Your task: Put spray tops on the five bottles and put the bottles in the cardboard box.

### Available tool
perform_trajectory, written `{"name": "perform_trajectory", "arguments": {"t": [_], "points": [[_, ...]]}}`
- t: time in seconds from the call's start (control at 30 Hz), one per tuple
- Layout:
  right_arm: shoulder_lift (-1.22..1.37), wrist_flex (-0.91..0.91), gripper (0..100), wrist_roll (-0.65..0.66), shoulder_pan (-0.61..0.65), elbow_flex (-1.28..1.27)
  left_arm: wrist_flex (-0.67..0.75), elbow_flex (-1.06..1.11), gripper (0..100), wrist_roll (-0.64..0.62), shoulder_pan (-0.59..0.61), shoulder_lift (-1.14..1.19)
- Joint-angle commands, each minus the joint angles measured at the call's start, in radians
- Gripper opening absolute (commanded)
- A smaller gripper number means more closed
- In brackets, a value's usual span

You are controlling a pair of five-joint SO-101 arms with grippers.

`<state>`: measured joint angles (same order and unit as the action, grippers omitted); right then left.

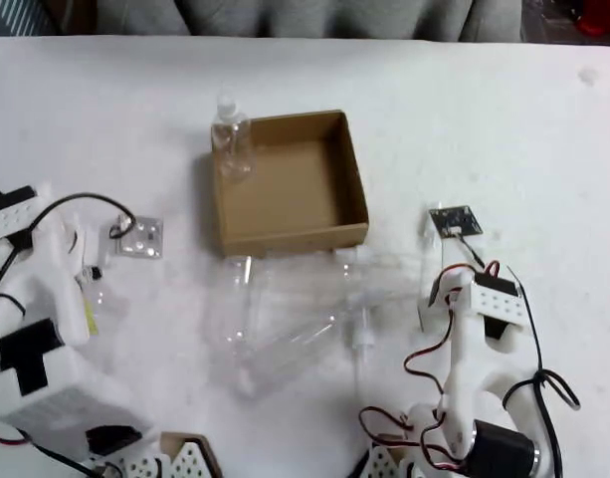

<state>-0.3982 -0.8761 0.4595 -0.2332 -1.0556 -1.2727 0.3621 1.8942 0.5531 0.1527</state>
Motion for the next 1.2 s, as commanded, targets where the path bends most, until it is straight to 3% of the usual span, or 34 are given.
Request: {"name": "perform_trajectory", "arguments": {"t": [0.0,0.4,0.5,0.7,0.8,0.93,1.17], "points": [[-0.024,0.016,1.8,0.009,0.010,0.006,0.029,-0.029,28,-0.048,0.012,0.028],[-0.024,0.015,1.8,0.009,0.010,0.006,0.041,-0.031,2,-0.451,0.008,0.119],[-0.024,0.015,1.8,0.009,0.010,0.006,0.040,-0.032,4,-0.681,-0.007,0.113],[-0.024,0.013,1.8,0.009,0.010,0.006,-0.028,-0.114,4,-1.280,-0.036,0.113],[-0.024,0.013,1.8,0.009,0.010,0.006,-0.037,-0.129,4,-1.464,-0.036,0.111],[-0.024,0.013,1.7,0.009,0.010,0.006,0.044,-0.069,4,-1.554,-0.035,0.036],[-0.025,0.012,1.7,0.040,0.010,0.005,0.285,0.313,5,-1.614,-0.077,-0.361]]}}
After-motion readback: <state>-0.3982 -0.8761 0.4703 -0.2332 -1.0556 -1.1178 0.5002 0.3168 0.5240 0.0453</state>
